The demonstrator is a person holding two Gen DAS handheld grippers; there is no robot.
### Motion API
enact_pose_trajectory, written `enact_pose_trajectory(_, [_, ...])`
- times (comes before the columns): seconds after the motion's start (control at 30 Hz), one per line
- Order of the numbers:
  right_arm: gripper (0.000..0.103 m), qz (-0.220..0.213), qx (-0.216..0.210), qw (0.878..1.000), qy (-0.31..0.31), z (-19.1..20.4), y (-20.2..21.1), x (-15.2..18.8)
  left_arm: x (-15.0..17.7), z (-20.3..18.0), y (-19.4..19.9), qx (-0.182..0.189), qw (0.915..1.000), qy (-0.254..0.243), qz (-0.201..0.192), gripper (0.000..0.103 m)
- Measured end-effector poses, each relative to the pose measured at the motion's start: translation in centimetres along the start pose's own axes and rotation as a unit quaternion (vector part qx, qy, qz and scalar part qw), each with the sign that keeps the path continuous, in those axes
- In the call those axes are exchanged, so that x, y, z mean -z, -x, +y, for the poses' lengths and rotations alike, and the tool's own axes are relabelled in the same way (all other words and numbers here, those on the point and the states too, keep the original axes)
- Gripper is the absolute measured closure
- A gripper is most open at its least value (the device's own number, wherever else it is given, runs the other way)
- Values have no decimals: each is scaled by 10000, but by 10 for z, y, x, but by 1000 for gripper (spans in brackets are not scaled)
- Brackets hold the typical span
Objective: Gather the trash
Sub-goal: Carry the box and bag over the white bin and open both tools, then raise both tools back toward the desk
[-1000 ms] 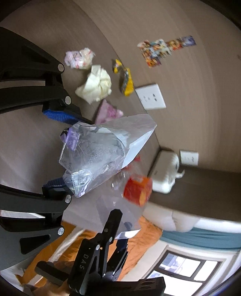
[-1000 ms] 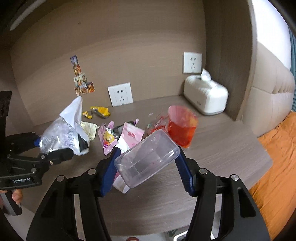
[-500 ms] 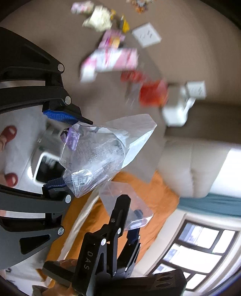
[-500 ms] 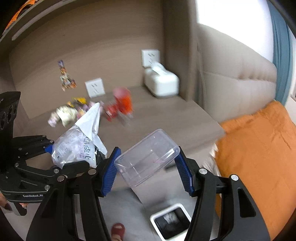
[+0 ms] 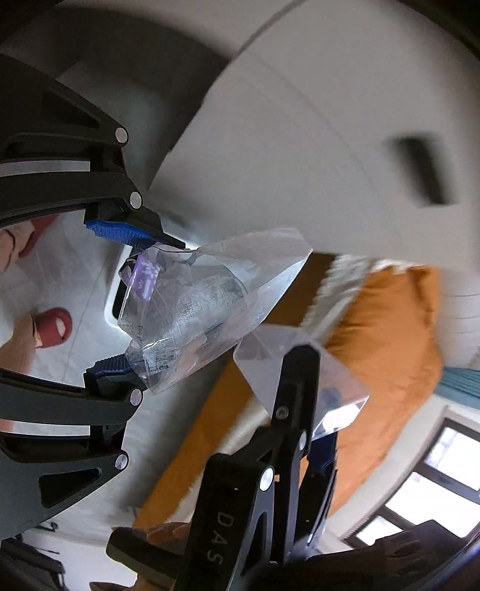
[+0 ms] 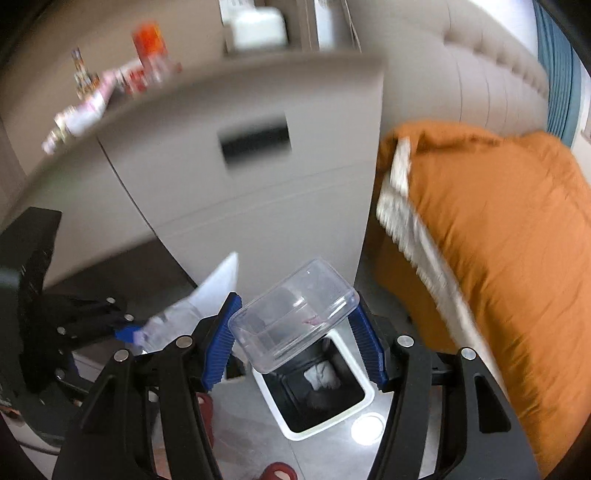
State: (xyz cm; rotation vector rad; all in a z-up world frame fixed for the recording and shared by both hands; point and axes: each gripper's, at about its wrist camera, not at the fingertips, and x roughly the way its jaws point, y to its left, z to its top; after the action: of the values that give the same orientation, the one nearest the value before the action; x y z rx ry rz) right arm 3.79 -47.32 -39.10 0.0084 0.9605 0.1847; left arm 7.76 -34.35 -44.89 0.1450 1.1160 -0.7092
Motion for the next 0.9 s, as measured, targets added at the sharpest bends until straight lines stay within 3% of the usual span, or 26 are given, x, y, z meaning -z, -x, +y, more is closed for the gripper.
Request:
enact_pose_trajectory(0.17, [43,206,-97,9997,-32,-21,-77,58,34,5,-98,48,9997,-16,249,54])
enact_pose_trajectory(0.4, [43,329,-189,9990,-220,-40,-149,117,70,15,-174,124,9989,-147,423,52])
enact_pose_trajectory(0.47, [42,362,-266,9987,-221,-40,-162,129,76,21,-192,209,9983,-205,506,40])
enact_pose_trajectory(0.5, [25,403,-288,9985,-241,-42,-167,132,80,23,-200,211,9982,-208,525,9])
enact_pose_trajectory(0.53, [10,426,-245,9985,-239,-43,-172,137,83,23,-205,183,9982,-187,532,4])
enact_pose_trajectory(0.57, [5,330,-137,9992,-187,-44,-174,143,85,27,-214,228,9980,-173,563,5])
enact_pose_trajectory(0.67, [5,292,99,9995,2,-45,-176,149,93,32,-224,141,9975,-275,637,5])
enact_pose_trajectory(0.9, [5,271,294,9991,-163,-50,-159,142,87,31,-201,175,9981,-291,512,5])
